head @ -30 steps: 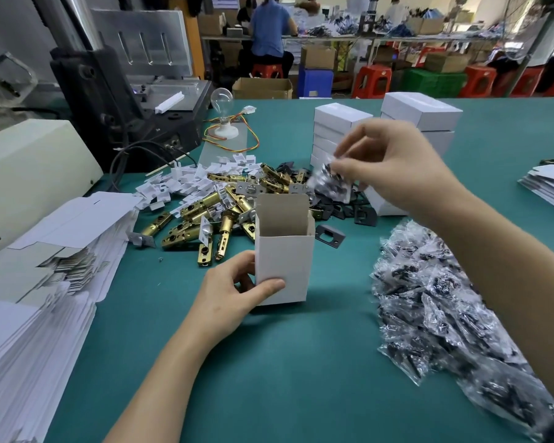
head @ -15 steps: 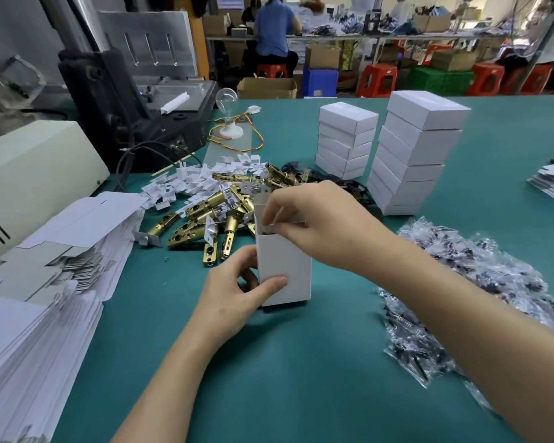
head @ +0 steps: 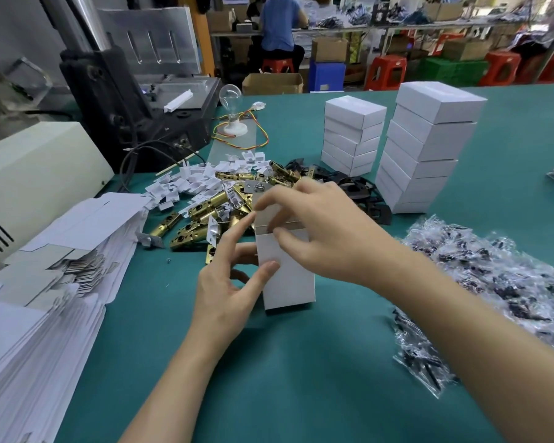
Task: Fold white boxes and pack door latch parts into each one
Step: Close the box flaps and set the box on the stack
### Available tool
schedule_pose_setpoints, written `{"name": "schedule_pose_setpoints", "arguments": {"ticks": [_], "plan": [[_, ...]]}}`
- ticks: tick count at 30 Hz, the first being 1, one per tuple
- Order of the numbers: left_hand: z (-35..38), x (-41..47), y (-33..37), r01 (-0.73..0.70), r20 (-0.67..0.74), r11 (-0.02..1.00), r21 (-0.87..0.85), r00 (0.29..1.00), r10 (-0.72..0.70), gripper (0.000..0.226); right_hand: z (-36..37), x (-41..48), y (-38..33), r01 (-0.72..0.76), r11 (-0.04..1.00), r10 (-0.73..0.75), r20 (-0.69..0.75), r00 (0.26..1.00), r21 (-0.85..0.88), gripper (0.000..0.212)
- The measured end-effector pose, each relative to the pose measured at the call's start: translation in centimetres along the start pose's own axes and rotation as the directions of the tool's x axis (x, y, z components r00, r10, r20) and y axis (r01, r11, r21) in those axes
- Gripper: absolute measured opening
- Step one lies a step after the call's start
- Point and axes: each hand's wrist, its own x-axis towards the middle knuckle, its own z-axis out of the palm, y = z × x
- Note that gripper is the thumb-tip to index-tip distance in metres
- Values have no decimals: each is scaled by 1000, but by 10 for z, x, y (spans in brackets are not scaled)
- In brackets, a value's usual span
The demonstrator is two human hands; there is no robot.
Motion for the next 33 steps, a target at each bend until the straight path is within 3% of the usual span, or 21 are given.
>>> {"name": "schedule_pose_setpoints", "arguments": {"ticks": [3, 5, 8, 14, 23, 29, 31, 33], "plan": [[1, 1, -1, 11, -1, 1000, -7, 1000, -11, 69, 10, -9, 18, -29, 985, 95, -399, 912, 168, 20], [2, 2, -2, 20, -6, 1000, -10, 1000, -21, 66, 21, -16, 26, -109, 942, 257, -471, 844, 319, 17], [2, 2, -2, 5, -2, 1000, 4, 1000, -5, 53, 40, -24, 32, -172, 855, 388, -383, 838, 489, 14], [3, 3, 5, -42, -43, 999, 8, 998, 43, 21, 52, -33, 26, -112, 827, 337, -325, 884, 551, 17], [10, -1, 24, -255, -198, 948, 190, 936, 292, 18, 48, -44, 21, -53, 733, 324, -279, 904, 678, 24], [12, -2, 27, -266, -204, 959, 102, 937, 282, 10, 48, -45, 16, -47, 496, 408, -185, 894, 867, 29], [14, -3, 27, -257, -206, 965, 56, 943, 263, 20, 46, -45, 17, -39, 464, 387, -163, 907, 885, 39], [15, -4, 27, -251, -206, 968, 5, 947, 247, 39, 45, -46, 17, -30, 502, 342, -167, 925, 864, 39]]}}
